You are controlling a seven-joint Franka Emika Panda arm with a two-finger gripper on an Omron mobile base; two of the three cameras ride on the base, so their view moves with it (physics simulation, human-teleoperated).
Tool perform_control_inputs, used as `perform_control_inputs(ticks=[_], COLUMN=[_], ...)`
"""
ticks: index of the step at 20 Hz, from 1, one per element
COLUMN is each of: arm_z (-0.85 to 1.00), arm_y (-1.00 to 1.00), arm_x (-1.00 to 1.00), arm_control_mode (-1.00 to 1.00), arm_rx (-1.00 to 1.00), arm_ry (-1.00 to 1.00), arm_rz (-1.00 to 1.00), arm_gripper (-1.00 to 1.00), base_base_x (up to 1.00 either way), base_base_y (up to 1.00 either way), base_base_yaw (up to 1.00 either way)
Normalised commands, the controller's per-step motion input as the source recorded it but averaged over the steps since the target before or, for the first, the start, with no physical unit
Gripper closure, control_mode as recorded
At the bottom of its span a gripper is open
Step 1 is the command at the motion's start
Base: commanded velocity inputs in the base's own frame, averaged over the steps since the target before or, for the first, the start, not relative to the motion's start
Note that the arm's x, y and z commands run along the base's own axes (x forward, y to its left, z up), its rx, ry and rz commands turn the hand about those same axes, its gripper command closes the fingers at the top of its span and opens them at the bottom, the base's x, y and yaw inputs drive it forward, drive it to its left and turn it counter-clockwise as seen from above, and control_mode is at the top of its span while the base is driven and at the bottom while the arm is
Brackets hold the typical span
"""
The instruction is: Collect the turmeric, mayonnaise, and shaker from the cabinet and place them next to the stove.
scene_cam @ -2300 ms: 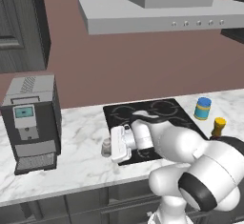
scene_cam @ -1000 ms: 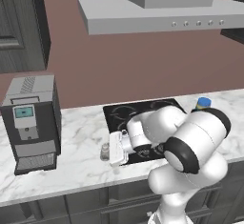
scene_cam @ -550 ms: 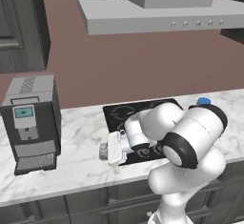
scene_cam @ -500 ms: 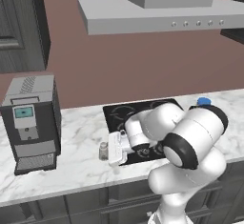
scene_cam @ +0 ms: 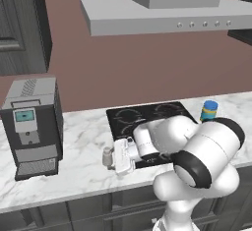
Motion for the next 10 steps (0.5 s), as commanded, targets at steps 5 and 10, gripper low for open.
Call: perform_control_inputs(ticks=[5, 10], arm_z=[0.29, 0.44], arm_y=[-0.02, -0.10], arm_x=[-0.04, 0.00], arm_control_mode=[-1.00, -1.00], arm_rx=[0.00, 0.00], arm_ry=[0.01, 0.02], arm_rz=[0.00, -0.03], arm_gripper=[-1.00, -1.00], base_base_x=[0.00, 0.00], base_base_y=[0.00, 0.00], base_base_yaw=[0.00, 0.00])
